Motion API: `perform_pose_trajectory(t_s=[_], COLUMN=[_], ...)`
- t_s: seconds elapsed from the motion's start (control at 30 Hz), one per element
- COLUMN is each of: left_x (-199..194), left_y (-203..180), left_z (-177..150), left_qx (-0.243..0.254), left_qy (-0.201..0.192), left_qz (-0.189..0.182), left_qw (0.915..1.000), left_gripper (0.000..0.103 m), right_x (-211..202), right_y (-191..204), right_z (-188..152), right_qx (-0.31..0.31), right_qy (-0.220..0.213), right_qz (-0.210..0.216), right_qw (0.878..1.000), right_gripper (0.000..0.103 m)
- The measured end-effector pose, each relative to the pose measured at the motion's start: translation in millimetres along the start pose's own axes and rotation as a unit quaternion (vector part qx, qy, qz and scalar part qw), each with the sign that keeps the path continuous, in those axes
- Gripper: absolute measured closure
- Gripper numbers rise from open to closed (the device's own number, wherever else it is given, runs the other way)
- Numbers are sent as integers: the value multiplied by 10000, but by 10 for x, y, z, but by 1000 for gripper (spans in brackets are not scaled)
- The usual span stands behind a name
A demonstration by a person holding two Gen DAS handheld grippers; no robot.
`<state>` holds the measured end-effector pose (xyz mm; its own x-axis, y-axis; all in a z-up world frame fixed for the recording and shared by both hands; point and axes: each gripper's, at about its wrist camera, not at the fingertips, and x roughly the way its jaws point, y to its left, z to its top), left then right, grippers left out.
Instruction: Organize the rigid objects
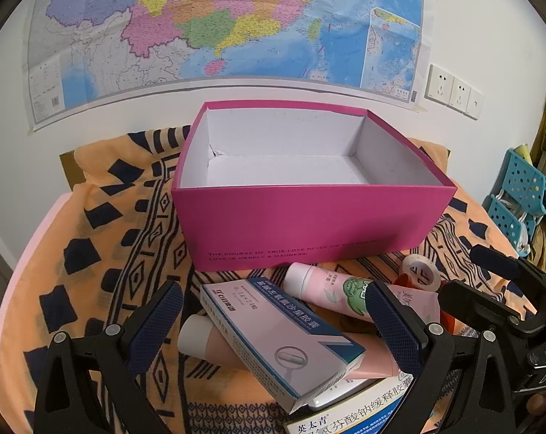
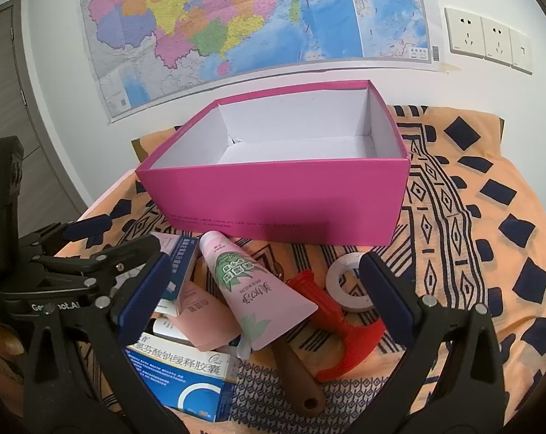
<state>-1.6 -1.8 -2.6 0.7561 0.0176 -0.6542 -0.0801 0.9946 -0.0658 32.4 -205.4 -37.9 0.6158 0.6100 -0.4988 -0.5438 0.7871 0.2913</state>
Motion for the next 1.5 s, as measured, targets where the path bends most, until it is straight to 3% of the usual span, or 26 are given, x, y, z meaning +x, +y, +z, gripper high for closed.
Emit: perform_pose_trajectory(t_s=[0.47,0.77,1.0,1.17,1.23,1.37,1.43,1.5], left_x=[25,110,161,201,227,313,350,389], left_y=[-9,62,94,92,82,81,75,61], left_z=[-16,-49,-65,-41,-21,31,53,76], left_qx=[-2,-15,67,181,242,372,429,532], left_qy=[34,114,149,143,149,173,197,223], left_qz=[-30,-76,-78,-141,-154,-267,-320,-438], left_qw=[10000,9999,9998,9996,9995,9988,9984,9974], left_gripper=[0,0,0,0,0,0,0,0], right_x=[22,144,250,292,298,288,303,318], right_y=[-11,-124,-177,-207,-220,-233,-278,-307], right_z=[-20,-131,-196,-231,-260,-279,-295,-317], right_qx=[10,192,370,533,605,674,812,913], right_qy=[43,396,727,857,922,969,1030,1072], right_qz=[-2,-25,101,178,240,303,418,465], right_qw=[10000,9990,9966,9947,9936,9925,9905,9889], right_gripper=[0,0,18,23,36,44,61,70])
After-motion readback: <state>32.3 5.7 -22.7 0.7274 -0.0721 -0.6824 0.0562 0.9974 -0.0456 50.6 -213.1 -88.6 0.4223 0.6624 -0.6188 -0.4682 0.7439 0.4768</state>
